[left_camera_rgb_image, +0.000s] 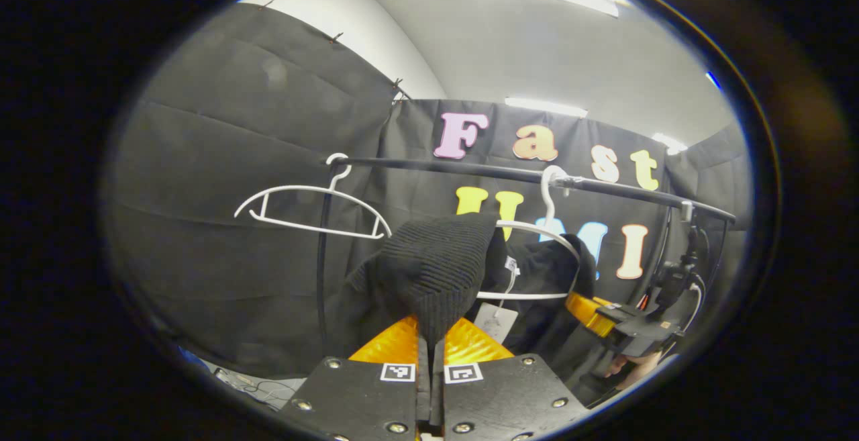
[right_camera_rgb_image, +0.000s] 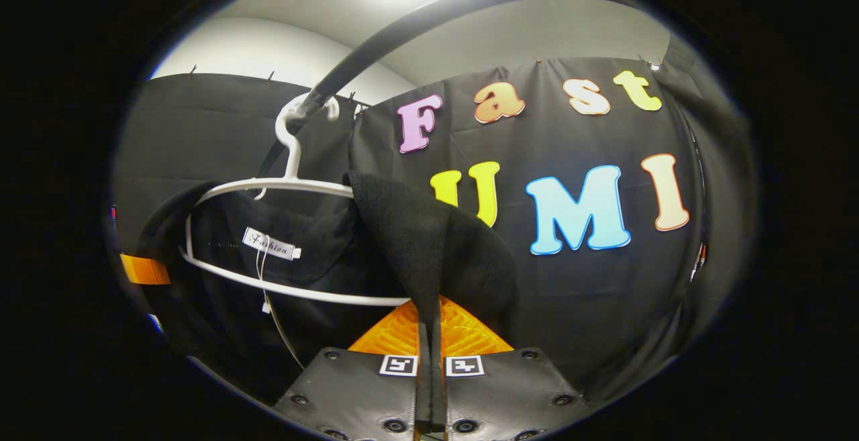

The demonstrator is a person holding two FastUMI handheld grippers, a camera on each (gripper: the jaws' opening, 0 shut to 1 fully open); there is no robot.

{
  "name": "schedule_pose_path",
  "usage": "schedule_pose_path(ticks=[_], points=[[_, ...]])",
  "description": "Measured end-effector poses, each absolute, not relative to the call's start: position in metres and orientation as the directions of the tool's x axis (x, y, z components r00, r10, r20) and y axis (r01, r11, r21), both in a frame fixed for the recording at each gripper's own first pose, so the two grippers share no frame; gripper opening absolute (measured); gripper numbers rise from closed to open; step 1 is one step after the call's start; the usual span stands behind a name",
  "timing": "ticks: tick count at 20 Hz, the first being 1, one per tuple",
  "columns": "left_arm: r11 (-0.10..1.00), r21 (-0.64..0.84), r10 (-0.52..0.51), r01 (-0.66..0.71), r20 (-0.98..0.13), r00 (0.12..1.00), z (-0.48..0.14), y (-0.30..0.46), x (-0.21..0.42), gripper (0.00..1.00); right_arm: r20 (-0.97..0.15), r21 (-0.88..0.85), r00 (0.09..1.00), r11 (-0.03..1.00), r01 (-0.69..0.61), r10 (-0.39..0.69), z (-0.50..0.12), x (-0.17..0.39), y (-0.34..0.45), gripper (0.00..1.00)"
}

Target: Grasp the clothes on the hanger with both hands and then place them into the laundry hamper below.

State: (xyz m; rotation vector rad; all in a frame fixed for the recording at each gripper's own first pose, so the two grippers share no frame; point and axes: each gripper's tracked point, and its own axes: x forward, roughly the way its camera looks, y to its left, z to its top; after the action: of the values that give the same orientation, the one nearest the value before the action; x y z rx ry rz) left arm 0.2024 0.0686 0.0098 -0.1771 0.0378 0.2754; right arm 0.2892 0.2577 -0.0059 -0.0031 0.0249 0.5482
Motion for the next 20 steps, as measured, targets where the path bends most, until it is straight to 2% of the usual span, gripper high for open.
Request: schedule_pose_path(ticks=[9,12,17,20], points=[[0.946,-0.146,0.3,-0.288,0.07,0.951,0.067,0.116,0.192,0.01,0.098,-0.037,0.941,0.946,-0.321,0.323,0.03,0.326,0.196,0.0],[0.949,-0.11,0.306,-0.295,0.096,0.947,0.074,0.134,0.199,0.01,0.119,-0.052,0.954,0.961,-0.271,0.275,0.033,0.339,0.183,0.04],[0.963,-0.055,0.267,-0.263,0.079,0.961,0.064,0.161,0.22,0.01,0.125,-0.087,0.961,0.968,-0.236,0.245,0.03,0.355,0.171,0.01],[0.97,-0.127,0.218,-0.207,0.08,0.973,0.051,0.168,0.232,0.02,0.116,-0.146,0.958,0.959,-0.244,0.262,0.017,0.358,0.174,0.01]])
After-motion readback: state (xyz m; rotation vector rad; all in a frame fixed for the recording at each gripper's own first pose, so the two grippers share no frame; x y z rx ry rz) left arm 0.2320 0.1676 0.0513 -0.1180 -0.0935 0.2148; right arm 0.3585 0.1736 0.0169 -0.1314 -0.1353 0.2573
